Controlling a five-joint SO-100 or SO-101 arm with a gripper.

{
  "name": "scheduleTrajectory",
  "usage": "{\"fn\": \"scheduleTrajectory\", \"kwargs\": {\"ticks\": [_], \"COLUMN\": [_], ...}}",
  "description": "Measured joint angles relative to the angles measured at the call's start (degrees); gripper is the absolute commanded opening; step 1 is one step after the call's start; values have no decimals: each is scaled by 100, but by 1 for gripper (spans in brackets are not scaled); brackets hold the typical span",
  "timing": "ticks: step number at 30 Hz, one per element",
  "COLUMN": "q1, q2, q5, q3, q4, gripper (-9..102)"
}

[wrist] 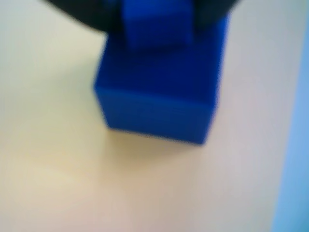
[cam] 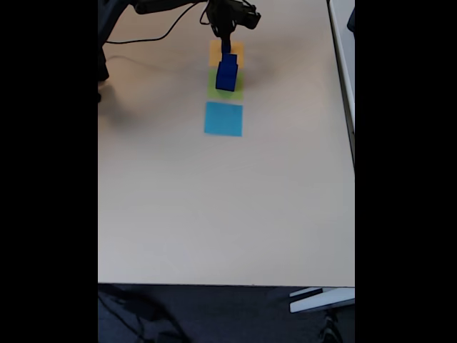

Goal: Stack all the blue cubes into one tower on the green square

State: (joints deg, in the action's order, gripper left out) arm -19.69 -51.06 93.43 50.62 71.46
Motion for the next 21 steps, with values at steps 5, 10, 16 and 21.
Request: {"fn": "scheduleTrajectory", "kwargs": {"ticks": [5, 10, 16, 21], "q1": [79, 193, 554, 1020], "q2": [-475, -923, -1441, -1749], "q5": [141, 158, -158, -747], "q3": [0, 0, 0, 0], "q4": [0, -88, -193, -193], "gripper": [2, 1, 0, 0]}}
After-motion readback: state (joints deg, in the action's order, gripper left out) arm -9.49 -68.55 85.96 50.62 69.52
